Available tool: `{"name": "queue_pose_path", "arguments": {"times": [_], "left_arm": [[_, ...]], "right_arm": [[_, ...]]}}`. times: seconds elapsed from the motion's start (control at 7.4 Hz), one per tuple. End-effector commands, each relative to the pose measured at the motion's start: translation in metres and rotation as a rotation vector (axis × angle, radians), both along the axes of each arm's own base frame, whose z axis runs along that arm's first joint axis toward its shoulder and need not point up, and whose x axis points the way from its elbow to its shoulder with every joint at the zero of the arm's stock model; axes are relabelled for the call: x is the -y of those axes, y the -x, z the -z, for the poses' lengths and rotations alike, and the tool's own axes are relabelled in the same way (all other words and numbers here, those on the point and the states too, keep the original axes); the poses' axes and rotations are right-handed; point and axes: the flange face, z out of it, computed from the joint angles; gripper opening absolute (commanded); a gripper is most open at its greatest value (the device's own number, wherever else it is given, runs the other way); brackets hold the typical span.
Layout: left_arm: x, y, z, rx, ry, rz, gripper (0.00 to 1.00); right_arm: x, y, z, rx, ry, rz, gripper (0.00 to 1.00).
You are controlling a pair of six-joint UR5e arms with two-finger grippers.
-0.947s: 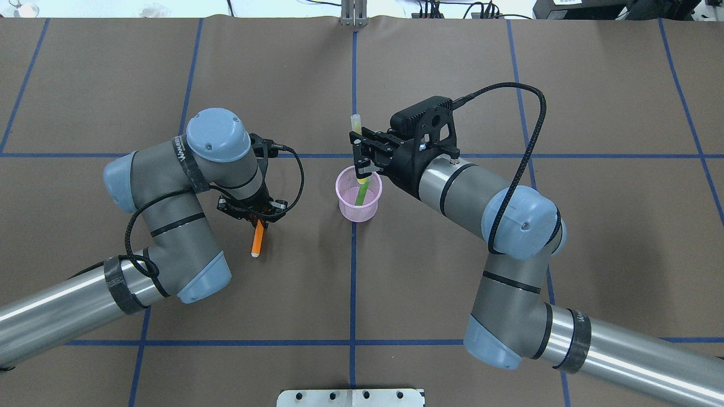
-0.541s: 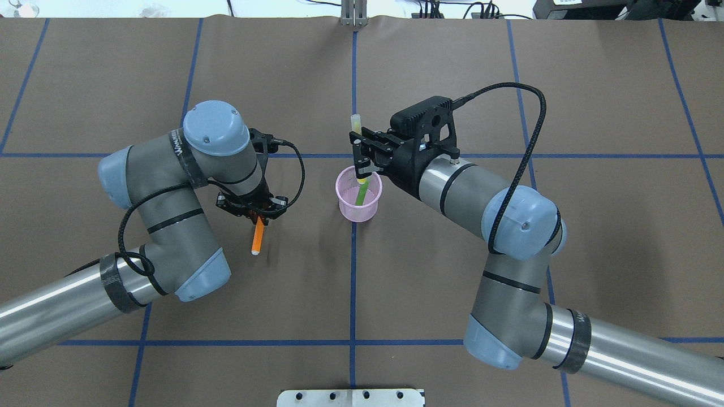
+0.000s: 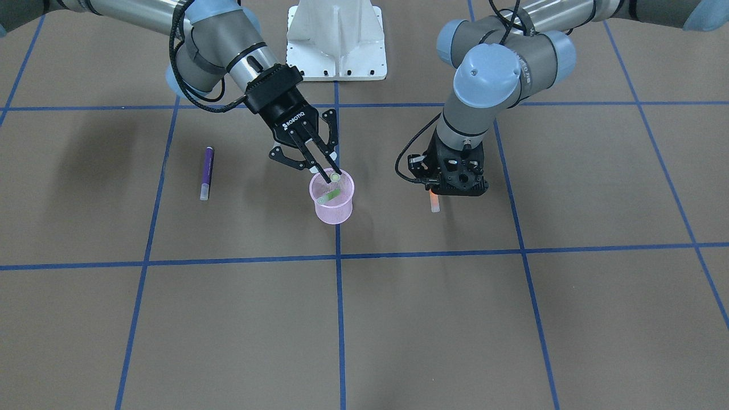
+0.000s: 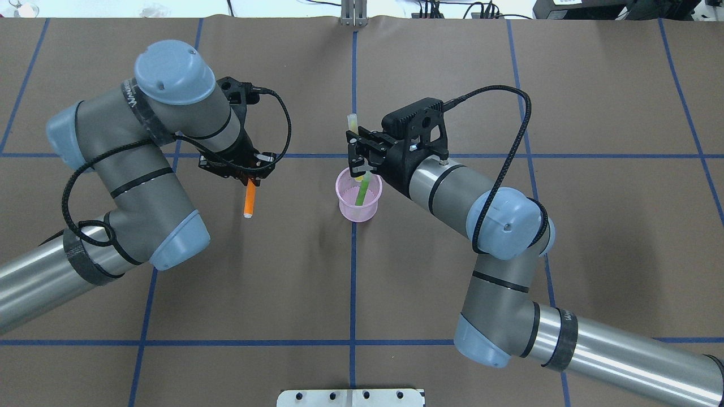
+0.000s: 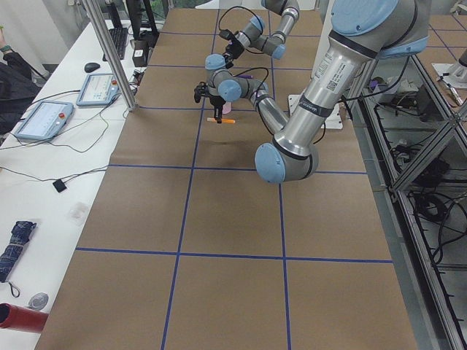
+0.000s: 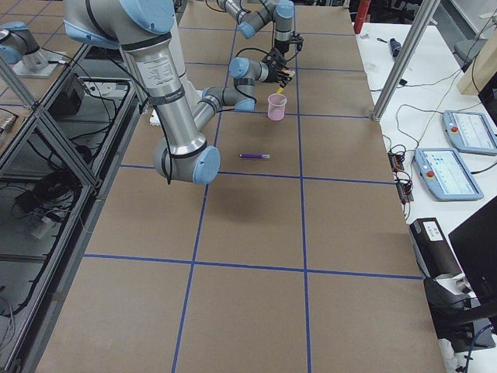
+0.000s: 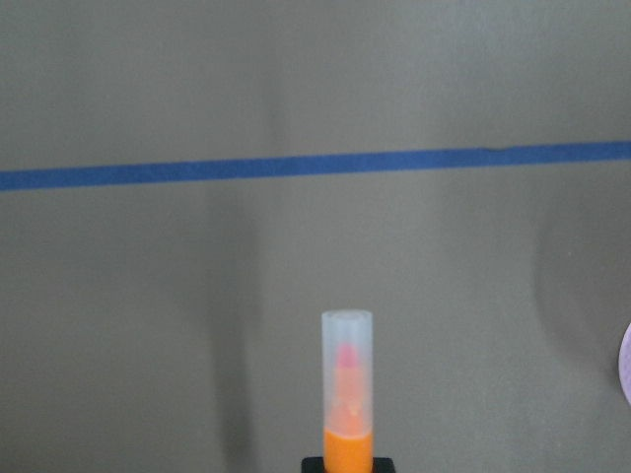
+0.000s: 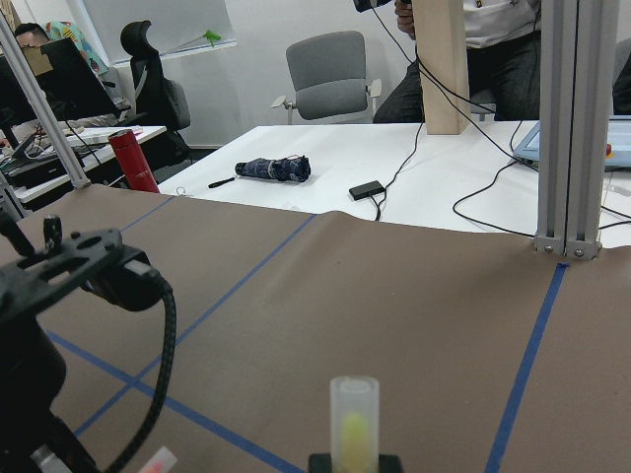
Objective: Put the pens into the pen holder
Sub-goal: 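Lift orange marker with left gripper while right lowers highlighter into cup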
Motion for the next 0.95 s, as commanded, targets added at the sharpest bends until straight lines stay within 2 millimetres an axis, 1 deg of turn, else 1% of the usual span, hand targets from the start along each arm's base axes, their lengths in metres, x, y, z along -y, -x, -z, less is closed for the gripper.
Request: {"name": "queue_pose_path", "arguments": {"times": [0.0,0.27,0.41,0.54,0.68,0.81], "left_arm": [[0.008,0.011,0.002,-0.011,0.007,0.009,0.0],[0.01,0.013,0.002,-0.011,0.007,0.014,0.0],[0.012,0.016,0.002,-0.011,0.006,0.017,0.0],[0.014,0.019,0.002,-0.012,0.005,0.02,0.0],[0.017,0.022,0.005,-0.017,0.0,0.024,0.0],[0.024,0.029,0.015,-0.027,-0.01,0.04,0.0]], "right_arm": [[-0.012,0.022,-0.012,-0.027,0.011,0.014,0.0],[-0.016,0.03,-0.021,-0.043,0.017,0.019,0.0],[-0.017,0.032,-0.02,-0.042,0.018,0.019,0.53],[-0.017,0.032,-0.023,-0.042,0.018,0.018,0.99],[-0.018,0.031,-0.019,-0.035,0.017,0.018,1.0],[-0.017,0.029,-0.015,-0.035,0.019,0.021,1.0]]}}
